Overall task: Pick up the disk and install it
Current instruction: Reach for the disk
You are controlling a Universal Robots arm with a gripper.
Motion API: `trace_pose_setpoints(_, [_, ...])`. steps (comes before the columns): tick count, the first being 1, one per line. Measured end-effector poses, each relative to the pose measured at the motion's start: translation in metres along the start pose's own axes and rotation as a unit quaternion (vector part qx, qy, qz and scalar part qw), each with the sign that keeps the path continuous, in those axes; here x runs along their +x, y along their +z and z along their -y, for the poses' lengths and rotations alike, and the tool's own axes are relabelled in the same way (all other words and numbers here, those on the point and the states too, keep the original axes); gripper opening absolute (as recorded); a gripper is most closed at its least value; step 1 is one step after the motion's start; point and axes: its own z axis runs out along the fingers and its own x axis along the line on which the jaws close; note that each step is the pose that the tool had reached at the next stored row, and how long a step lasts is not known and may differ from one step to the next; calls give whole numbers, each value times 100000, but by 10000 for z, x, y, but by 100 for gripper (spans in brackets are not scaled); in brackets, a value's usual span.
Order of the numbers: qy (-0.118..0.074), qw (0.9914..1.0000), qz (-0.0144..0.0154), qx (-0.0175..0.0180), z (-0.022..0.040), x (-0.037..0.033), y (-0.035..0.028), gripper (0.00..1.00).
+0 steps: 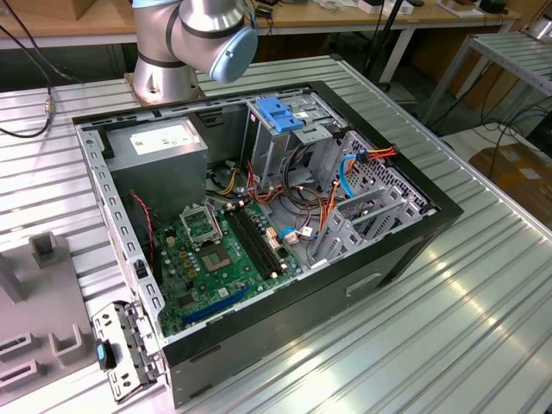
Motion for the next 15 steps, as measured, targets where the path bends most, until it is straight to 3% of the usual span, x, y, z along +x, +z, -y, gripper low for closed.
trace_pose_setpoints(4, [2,100000,82,-2,1,-1,-94,37])
trace_pose_setpoints(11, [2,100000,197,-4,2,-1,-197,37])
trace_pose_setpoints(12, [5,99999,502,-4,3,-1,-300,37])
trace_pose_setpoints(13, [9,99996,904,-12,5,-2,-449,37])
trace_pose_setpoints(14, [11,99996,906,-11,7,-3,-559,37])
trace_pose_setpoints(15, [12,99996,906,-12,7,-3,-590,37])
